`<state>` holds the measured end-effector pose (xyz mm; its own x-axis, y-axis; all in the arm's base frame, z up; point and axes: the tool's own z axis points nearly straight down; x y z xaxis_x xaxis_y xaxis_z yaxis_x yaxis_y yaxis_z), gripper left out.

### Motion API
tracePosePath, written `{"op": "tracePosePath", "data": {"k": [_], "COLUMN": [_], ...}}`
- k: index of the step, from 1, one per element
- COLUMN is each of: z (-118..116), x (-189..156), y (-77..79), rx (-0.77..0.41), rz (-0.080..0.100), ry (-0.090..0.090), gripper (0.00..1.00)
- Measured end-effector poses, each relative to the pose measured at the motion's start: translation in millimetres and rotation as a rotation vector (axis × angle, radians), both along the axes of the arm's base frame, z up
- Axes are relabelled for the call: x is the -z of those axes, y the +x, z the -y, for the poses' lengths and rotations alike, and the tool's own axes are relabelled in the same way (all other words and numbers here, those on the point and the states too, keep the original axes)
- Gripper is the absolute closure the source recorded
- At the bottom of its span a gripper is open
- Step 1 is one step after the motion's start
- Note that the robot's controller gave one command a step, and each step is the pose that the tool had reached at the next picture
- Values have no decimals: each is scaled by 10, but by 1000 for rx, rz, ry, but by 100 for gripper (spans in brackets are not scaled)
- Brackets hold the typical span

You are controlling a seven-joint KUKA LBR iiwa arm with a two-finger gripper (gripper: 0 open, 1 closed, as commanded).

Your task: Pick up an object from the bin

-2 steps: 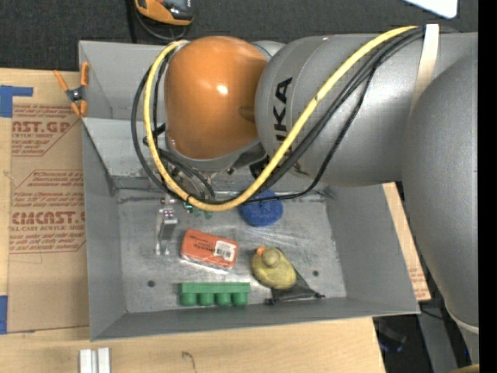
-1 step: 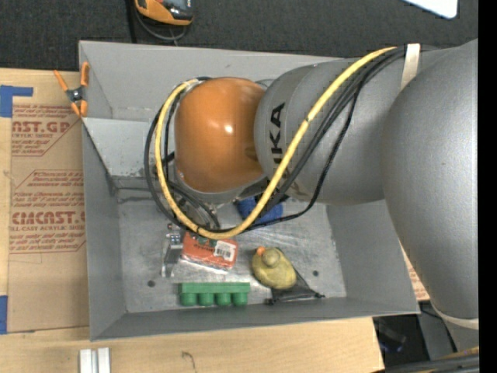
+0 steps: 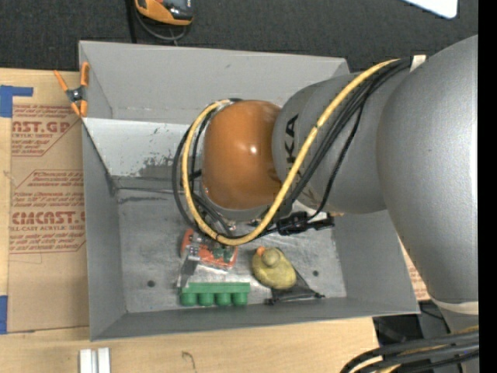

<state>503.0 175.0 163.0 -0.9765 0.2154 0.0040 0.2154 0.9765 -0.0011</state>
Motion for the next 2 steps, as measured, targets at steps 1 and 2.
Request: {"op": "tracePosePath", "data": {"k": [1, 2], "z": [-31, 313], "x": [289, 173], "y": [-44, 294], "rx": [59, -217], "rz": [5, 2], "ry": [0, 3], "gripper": [0, 0]}}
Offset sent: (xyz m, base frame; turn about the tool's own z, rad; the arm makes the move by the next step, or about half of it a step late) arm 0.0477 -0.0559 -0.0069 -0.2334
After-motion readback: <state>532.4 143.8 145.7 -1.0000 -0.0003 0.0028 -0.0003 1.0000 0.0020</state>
